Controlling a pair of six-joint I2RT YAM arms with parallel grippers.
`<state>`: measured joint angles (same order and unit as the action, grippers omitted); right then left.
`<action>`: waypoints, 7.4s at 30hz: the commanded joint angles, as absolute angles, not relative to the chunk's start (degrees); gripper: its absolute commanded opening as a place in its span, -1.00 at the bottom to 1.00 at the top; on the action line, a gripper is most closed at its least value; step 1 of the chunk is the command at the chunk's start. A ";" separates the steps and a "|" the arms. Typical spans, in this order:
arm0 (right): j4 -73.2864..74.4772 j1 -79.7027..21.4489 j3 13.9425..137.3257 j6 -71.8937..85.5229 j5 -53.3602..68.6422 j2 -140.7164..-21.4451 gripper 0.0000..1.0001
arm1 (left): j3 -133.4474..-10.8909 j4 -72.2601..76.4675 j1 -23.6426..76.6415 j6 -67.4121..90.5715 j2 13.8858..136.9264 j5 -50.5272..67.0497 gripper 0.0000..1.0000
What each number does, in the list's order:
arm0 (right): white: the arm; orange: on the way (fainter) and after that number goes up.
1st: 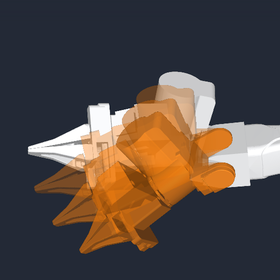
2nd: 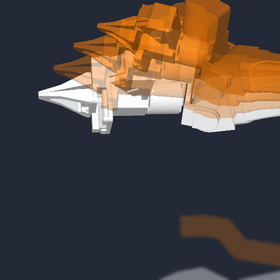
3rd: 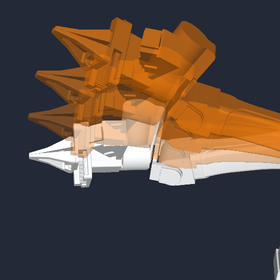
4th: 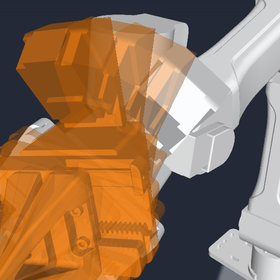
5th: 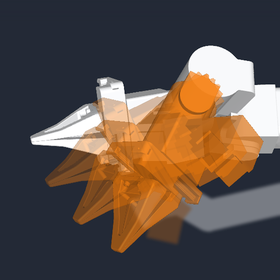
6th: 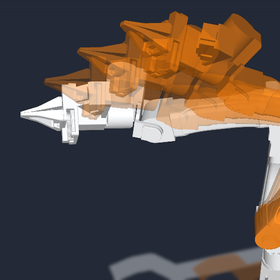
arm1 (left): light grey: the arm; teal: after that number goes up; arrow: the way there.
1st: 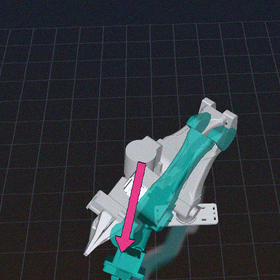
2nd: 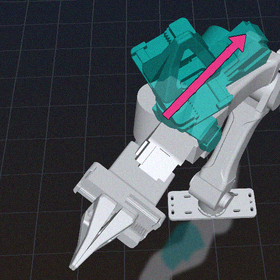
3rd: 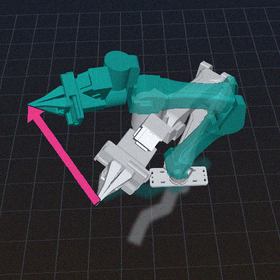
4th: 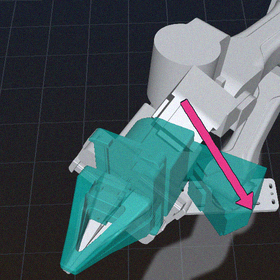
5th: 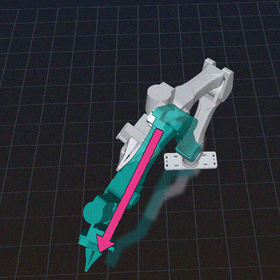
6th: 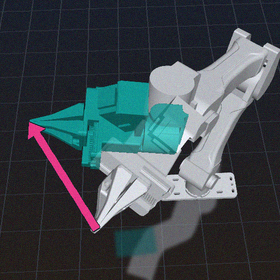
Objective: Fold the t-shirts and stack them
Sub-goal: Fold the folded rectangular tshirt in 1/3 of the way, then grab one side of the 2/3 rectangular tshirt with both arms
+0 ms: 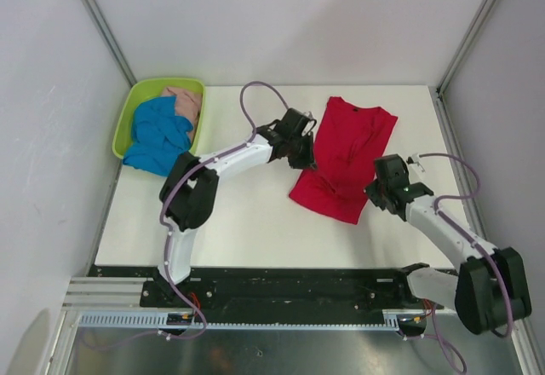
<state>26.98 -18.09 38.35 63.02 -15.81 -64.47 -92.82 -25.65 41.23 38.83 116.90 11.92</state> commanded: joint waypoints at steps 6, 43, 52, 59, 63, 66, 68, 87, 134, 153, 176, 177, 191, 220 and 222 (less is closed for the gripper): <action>12.77 -12.02 43.20 55.96 -11.55 -73.66 -1.00 | -105.45 -25.36 38.50 41.07 125.06 9.85 -1.00; 6.56 -4.15 51.52 51.88 -7.10 -88.10 -1.00 | -121.13 -25.15 34.77 42.29 137.24 9.64 -1.00; 6.41 -3.61 52.59 51.16 -6.83 -90.49 -0.99 | -123.34 -25.22 34.24 42.10 139.36 10.50 -1.00; 7.24 -2.55 53.92 49.67 -6.64 -89.31 -0.16 | -125.83 -25.09 33.20 41.01 140.47 12.36 -0.74; 10.02 -2.08 56.73 47.46 -6.38 -88.34 0.18 | -126.08 -25.12 32.29 37.58 139.29 14.25 0.25; 12.10 -2.61 58.00 46.46 -6.44 -86.95 0.13 | -123.88 -25.06 31.77 34.64 136.60 14.71 0.38; 12.87 -4.04 58.20 46.27 -6.69 -86.09 -0.06 | -121.01 -25.07 31.76 33.40 134.26 14.93 0.28; 6.67 -10.94 66.31 44.02 -1.04 -104.98 -0.79 | -119.18 -23.56 34.55 32.75 137.83 24.77 -0.60; 15.20 -12.14 79.62 40.37 -2.30 -113.92 -0.58 | -127.78 -15.99 32.30 31.27 147.45 20.12 -0.37; 16.04 -12.25 81.52 40.19 -2.18 -117.79 -0.58 | -129.92 -15.60 32.33 30.07 149.85 19.26 -0.39; 21.96 -14.43 86.96 36.30 -5.98 -122.66 -0.57 | -123.16 -15.19 31.26 29.79 142.82 11.73 0.02; 22.63 -14.86 87.38 35.90 -6.51 -123.12 -0.58 | -121.13 -15.15 31.06 29.71 141.06 10.70 0.13; 24.58 -18.68 89.12 32.59 -6.71 -124.59 -0.58 | -82.39 -15.12 29.11 35.76 116.57 7.23 0.11; 34.04 -15.39 91.10 34.84 -6.38 -108.20 -0.45 | -75.37 -11.70 30.39 37.93 113.70 20.27 -0.18; 34.33 -15.51 88.41 35.69 -6.56 -105.58 -0.45 | -75.93 -12.92 30.82 37.56 114.38 19.06 -0.24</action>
<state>32.58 -15.35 91.74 33.47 -5.45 -112.36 -74.63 -12.93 29.69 37.67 114.21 19.70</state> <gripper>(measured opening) 0.273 0.404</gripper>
